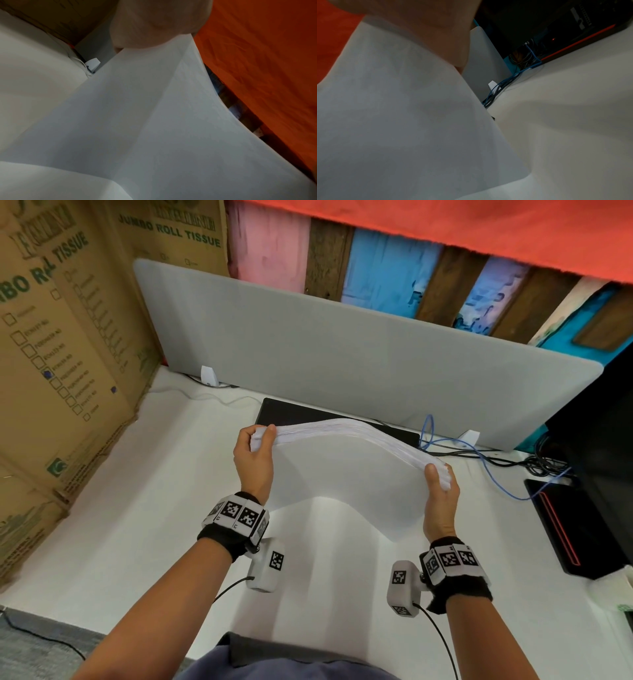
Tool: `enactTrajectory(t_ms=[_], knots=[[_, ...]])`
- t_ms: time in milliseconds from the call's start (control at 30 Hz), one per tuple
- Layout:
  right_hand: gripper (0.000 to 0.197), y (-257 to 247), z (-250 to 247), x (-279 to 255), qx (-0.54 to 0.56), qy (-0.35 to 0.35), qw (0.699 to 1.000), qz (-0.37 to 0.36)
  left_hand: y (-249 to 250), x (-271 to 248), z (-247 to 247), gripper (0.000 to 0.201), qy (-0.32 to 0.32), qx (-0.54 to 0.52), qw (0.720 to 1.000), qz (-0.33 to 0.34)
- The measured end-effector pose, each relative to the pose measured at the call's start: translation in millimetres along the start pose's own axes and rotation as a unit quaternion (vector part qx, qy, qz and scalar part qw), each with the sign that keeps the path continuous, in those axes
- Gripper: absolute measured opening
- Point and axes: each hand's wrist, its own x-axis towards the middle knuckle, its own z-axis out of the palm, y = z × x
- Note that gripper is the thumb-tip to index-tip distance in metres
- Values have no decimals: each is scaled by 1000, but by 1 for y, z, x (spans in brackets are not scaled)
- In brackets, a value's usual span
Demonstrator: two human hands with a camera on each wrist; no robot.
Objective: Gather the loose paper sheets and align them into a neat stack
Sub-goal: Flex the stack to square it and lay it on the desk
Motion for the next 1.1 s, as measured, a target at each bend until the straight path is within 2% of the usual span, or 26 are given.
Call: enactTrajectory(t_ms=[100, 200, 300, 333, 400, 433, 567, 667, 767, 833, 933, 967, 1100], knots=[[57, 1, -1, -2, 3, -2, 1000, 12, 0, -1, 0, 12, -2, -3, 1000, 14], [52, 0, -1, -2, 4, 1, 1000, 11, -1, 0, -1, 11, -11, 6, 1000, 0], [57, 0, -3, -4, 6, -4, 1000, 20, 1, 0, 0, 11, -3, -4, 1000, 2], [51, 1, -4, -4, 3, -9, 1000, 23, 2, -1, 0, 12, -4, -3, 1000, 13], [27, 4, -6, -4, -7, -16, 999, 27, 2, -4, -3, 9, -14, 1, 999, 46], [24, 5, -7, -4, -11, -14, 999, 28, 1, -5, -6, 8, -26, 2, 998, 65], [29, 8, -7, -4, -17, -5, 999, 37, -1, -9, -17, 17, -90, 27, 990, 101], [29, 9, -5, -4, -20, 0, 998, 53, 0, -6, -18, 8, -93, 34, 992, 79], [28, 9, -5, -3, -17, -4, 997, 74, 0, -1, -14, 11, -68, 10, 997, 26], [25, 9, -5, -2, -10, -1, 996, 83, 0, -3, -11, 10, -66, 3, 998, 24], [22, 7, -4, -1, -1, 5, 996, 92, -3, -7, -15, 37, -122, 47, 991, 17], [21, 6, -4, -1, 2, 6, 996, 92, -3, -5, -18, 38, -132, 71, 989, 8], [19, -7, -1, 4, 3, 13, 997, 76, 11, 4, -22, 21, -128, 73, 989, 21]])
